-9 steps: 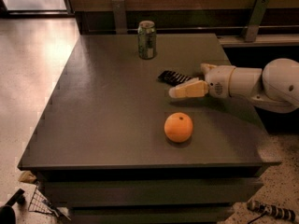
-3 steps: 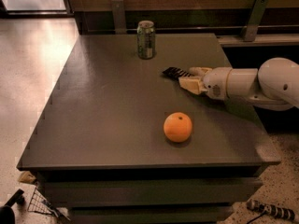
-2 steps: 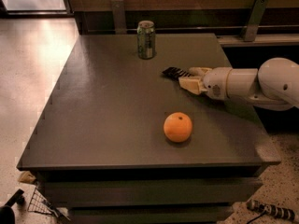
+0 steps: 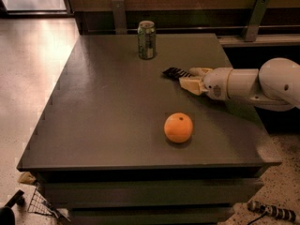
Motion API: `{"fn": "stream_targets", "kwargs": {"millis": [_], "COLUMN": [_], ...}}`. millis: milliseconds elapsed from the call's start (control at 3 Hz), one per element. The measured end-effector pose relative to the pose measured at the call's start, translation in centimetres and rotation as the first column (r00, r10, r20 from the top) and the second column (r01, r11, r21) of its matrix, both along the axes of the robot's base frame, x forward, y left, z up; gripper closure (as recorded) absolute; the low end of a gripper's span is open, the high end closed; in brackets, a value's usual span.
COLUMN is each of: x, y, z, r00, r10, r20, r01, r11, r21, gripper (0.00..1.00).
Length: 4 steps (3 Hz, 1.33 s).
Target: Pick rxbar chocolate
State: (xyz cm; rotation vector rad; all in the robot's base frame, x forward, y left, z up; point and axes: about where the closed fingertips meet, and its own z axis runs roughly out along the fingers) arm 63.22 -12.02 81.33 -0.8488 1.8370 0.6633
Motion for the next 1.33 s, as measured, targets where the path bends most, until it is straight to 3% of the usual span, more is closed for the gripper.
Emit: {"fn": "stream_targets", "kwargs": {"millis": [1333], "x": [0.00], "y": [-0.01], "z": [0.05], "r00": [1.0000], "r10": [0.000], "r20": [0.000], "r01": [0.000], "r11": [1.000], "r21": [0.000], "gripper": [1.00]}}
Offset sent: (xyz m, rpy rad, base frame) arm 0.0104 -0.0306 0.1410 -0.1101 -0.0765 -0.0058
